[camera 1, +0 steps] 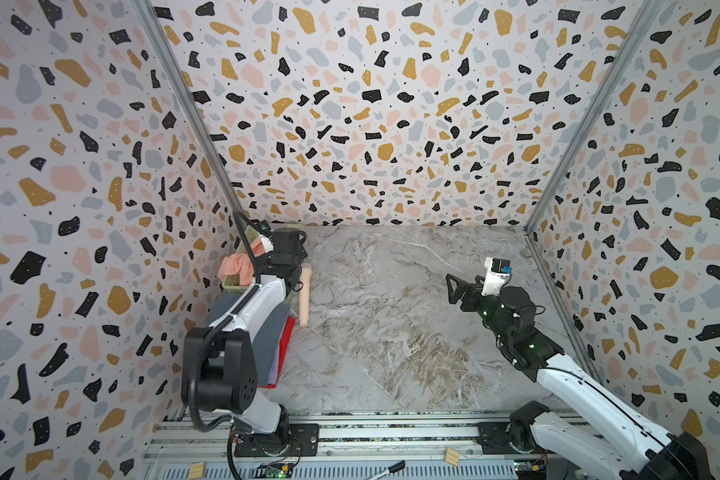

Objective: Fold and stack the t-shirts
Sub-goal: 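Grasp the pink t-shirt in the green basket with left gripper while right arm rises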

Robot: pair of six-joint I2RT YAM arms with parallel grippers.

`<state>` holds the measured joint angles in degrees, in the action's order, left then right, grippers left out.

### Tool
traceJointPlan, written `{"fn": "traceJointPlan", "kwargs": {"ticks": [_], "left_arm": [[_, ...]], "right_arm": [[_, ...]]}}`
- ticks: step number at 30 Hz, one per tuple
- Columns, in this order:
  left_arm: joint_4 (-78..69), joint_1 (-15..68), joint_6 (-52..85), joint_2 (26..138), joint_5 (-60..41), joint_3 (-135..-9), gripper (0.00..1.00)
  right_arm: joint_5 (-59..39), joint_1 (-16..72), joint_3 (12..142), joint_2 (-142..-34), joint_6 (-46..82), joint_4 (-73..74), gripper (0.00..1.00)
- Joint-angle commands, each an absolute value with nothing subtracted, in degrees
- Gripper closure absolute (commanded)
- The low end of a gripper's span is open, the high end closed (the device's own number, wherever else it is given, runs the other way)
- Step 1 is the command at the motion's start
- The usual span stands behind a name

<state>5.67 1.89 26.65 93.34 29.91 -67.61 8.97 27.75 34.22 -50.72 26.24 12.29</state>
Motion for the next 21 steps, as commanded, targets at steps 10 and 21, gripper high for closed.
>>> {"fn": "traceJointPlan", "kwargs": {"ticks": [10,21], "left_arm": [[10.5,-8.3,24.5,120.5,13.2,-89.2,0.14],[11.9,-8.3,24.0,125.8,12.5,-91.2,0.78]], "right_arm": [[16.7,27.2,33.2,-45.2,25.4,5.7,0.01],[17.7,27.2,33.0,-46.0,24.9,6.5,0.01]]}}
